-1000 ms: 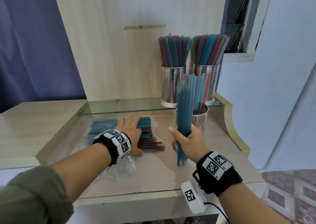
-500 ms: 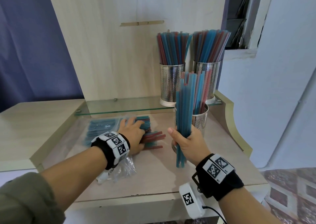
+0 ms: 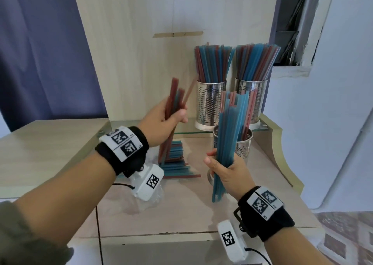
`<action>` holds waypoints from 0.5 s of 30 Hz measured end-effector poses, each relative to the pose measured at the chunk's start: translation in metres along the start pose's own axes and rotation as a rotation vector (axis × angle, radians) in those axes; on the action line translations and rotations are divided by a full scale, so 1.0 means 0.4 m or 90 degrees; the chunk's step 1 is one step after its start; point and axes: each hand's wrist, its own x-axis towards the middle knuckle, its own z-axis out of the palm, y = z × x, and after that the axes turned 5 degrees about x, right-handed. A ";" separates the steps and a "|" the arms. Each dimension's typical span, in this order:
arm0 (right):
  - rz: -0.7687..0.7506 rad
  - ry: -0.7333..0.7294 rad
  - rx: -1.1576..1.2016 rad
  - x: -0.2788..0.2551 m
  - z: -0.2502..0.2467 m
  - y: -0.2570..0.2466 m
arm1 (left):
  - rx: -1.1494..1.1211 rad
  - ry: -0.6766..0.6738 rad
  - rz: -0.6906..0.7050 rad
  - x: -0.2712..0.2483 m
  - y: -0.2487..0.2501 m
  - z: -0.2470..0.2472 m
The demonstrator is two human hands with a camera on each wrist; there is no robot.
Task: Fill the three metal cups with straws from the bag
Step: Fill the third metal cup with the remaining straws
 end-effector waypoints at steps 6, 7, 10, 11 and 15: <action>-0.026 -0.047 0.044 0.009 0.042 -0.062 | -0.143 -0.062 0.051 0.002 0.082 -0.047; -0.031 -0.051 0.064 0.014 0.052 -0.068 | -0.153 -0.077 0.048 -0.004 0.092 -0.043; -0.056 -0.080 0.104 0.020 0.080 -0.098 | -0.175 -0.083 0.028 -0.021 0.108 -0.014; -0.064 -0.094 0.116 0.019 0.089 -0.110 | -0.186 -0.074 0.022 -0.024 0.110 -0.003; -0.085 -0.098 0.129 0.017 0.107 -0.142 | -0.260 -0.044 0.003 -0.040 0.126 0.040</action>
